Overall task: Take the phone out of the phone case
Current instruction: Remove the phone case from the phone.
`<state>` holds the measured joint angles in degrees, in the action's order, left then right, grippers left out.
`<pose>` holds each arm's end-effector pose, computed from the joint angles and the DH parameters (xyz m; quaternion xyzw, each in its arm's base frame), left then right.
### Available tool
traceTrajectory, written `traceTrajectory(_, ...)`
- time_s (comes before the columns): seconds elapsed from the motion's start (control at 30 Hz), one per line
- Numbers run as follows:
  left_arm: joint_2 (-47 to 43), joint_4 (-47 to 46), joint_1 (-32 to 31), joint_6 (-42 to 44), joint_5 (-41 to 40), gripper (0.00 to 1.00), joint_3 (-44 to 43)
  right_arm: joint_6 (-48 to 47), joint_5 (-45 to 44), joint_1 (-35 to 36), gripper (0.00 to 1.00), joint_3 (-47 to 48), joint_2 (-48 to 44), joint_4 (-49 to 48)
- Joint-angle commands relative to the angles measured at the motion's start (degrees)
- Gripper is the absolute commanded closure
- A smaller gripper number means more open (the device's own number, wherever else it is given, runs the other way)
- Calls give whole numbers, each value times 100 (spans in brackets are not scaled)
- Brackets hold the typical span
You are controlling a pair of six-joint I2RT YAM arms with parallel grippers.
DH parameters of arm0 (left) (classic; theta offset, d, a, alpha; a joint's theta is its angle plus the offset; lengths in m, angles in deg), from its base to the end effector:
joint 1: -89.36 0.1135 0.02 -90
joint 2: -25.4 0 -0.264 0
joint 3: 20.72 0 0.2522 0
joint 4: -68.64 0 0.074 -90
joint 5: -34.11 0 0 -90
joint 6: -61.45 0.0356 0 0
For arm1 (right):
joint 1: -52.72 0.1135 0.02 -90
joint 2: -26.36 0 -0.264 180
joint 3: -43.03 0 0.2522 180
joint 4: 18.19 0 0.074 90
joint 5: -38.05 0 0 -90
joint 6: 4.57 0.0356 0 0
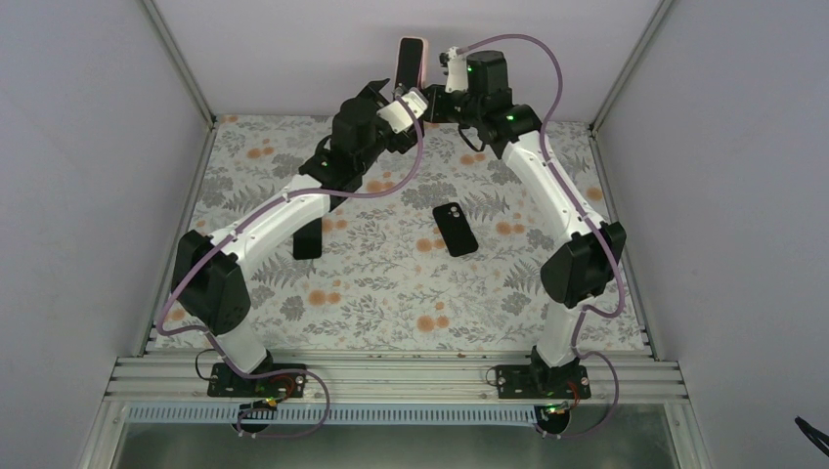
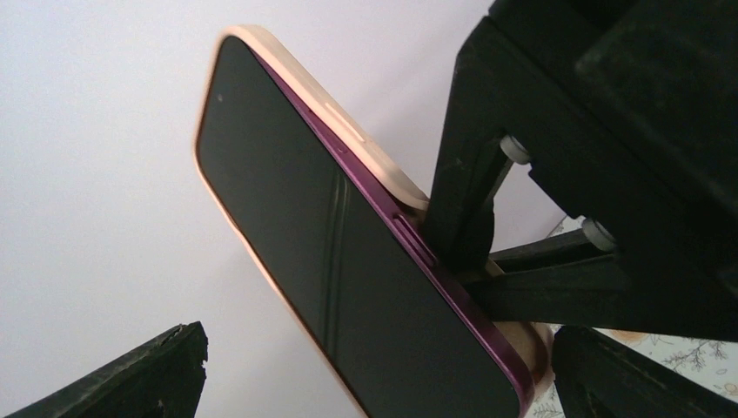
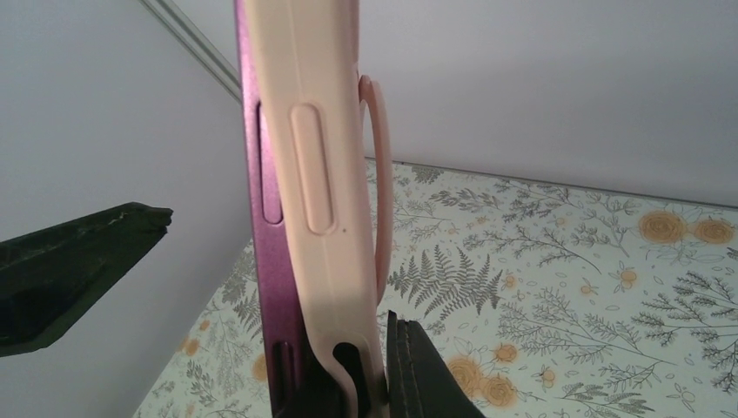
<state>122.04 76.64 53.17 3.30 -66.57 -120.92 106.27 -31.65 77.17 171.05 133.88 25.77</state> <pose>0.3355 -0.2373 0.3830 0.3565 0.6411 0.0427 0.6783 0.3902 0.1910 0.4108 -0.1226 0.8196 0.3439 0.4416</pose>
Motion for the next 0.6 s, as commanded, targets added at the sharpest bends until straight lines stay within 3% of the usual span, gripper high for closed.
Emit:
traceTrajectory(0.0,115,94,76,-147,-10,4,-178,-19,82,69,97,45,-352,-506)
traceTrajectory(0.2,203,-137,161,-290,-520,5,-163,-20,73,83,97,-31,-405,-519)
traceTrajectory(0.3,219,-430,165,-229,-1187,5,-116,-36,89,87,97,-105,-453,-553)
traceTrajectory(0.47,-1,-1717,173,126,-2257,6,420,-86,163,87,97,-267,-533,-545)
traceTrajectory(0.57,-100,-3034,127,831,-2788,7,896,-112,426,87,97,-426,-598,-516)
